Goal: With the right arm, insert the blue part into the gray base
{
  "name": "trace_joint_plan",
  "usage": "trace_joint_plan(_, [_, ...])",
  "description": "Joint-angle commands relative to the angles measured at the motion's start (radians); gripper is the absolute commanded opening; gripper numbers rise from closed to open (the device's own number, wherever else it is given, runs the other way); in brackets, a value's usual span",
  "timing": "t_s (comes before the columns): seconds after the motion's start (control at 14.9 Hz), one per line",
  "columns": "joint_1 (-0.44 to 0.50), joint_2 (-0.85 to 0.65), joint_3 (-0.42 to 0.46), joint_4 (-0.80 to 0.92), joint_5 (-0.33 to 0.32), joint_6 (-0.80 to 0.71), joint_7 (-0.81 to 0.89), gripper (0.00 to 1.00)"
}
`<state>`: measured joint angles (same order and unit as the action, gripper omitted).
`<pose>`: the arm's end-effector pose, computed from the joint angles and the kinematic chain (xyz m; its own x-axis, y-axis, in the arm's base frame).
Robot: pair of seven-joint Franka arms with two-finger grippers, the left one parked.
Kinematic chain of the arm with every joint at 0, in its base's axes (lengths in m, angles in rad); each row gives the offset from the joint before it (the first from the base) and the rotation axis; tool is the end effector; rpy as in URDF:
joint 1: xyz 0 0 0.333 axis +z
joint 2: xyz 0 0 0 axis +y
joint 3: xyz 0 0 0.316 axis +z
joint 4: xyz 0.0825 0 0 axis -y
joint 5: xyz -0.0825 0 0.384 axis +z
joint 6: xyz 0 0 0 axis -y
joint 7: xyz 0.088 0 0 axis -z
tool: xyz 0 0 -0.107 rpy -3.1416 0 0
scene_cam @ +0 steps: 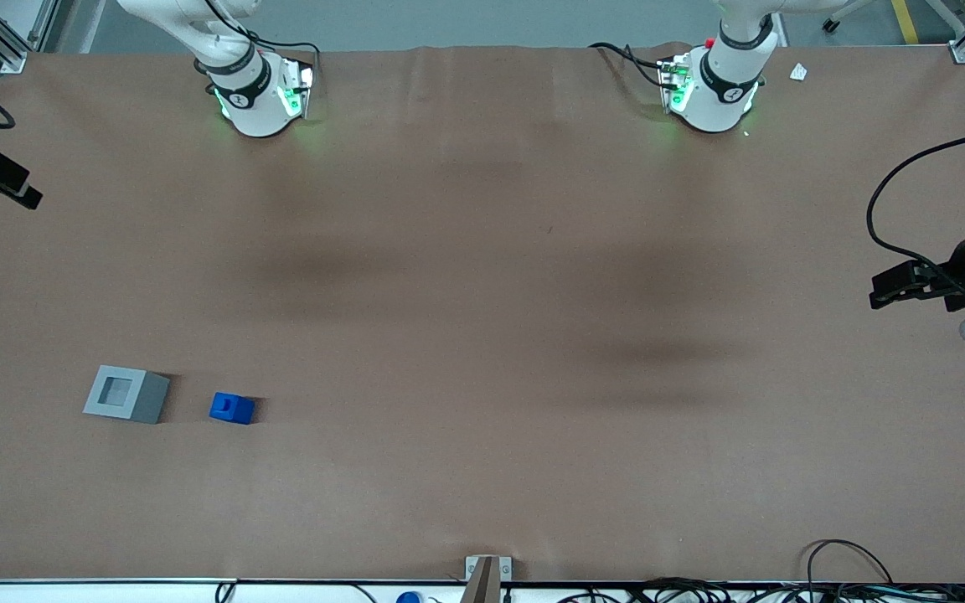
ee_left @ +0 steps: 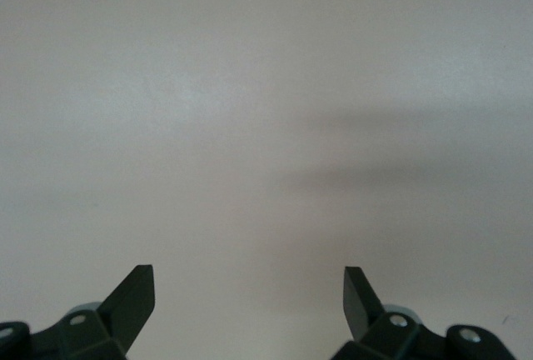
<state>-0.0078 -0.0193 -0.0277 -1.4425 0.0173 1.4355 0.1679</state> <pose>0.5331 -0.0171 0.6827 0.9798 -0.1997 0.0092 -0.1995 -0.9797 -0.0194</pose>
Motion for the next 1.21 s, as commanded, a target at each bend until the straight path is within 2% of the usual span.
trace_joint_plan(0.0, [0.006,0.007,0.003,0.021,-0.008,-0.015,-0.005,1.00])
trace_joint_plan(1.14, [-0.027,0.016,-0.008,0.017,-0.020,-0.073,-0.022,1.00])
